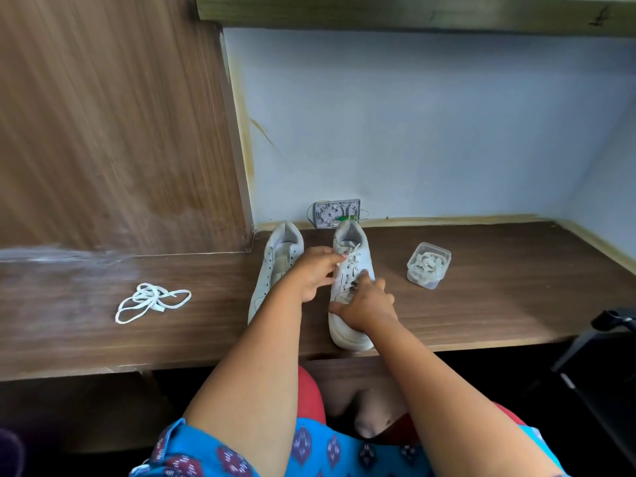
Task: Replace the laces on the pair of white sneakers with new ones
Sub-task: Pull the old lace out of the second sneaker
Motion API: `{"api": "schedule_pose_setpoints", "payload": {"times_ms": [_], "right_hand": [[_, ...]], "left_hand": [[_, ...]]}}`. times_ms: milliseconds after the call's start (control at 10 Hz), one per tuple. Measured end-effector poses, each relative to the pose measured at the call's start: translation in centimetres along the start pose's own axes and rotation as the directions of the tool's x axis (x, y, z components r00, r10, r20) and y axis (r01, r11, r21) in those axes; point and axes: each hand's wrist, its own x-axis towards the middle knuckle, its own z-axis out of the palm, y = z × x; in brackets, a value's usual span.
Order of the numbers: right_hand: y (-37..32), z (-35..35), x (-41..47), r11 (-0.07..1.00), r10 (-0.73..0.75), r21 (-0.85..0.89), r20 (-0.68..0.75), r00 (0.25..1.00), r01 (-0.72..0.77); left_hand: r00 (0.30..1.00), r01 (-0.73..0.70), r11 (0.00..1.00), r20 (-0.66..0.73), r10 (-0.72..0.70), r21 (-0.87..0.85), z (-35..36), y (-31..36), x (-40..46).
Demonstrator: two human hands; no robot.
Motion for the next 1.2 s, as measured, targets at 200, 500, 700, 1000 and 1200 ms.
{"api": "schedule_pose_setpoints", "payload": {"times_ms": [200,500,700,1000,1200], "right_hand": [[-0.3,-0.2,0.2,1.0,0.011,0.003,-0.018,1.0,-0.011],[-0.3,-0.4,0.2,1.0,-0.013,0.011,-0.027,1.0,0.014],[0.6,-2.4,1.8,0.997,-0.052,0.057,0.007,0.999,0.051],[-0.7,-3.0,4.9,0.892,-0.32,0.182,-0.389,0.864,0.413],[-1.1,-2.3,5.4,0.873,-0.334,0.215,-0.39,0.858,0.438]], "left_hand": [[0.957,-0.143,0.687,0.078,0.28,-0.712,-2.9,5.0,-5.1],[0.943,0.173,0.23,-0.228,0.242,0.958,-3.4,1.8,-0.8],[0.858,-0.138,0.261,-0.016,0.513,0.955,1.3,-0.4,1.7],[0.872,-0.255,0.709,-0.161,0.463,0.657,1.0,-1.5,3.0],[0.805,-0.191,0.395,-0.087,0.587,0.899,0.0,-1.1,3.6]]}}
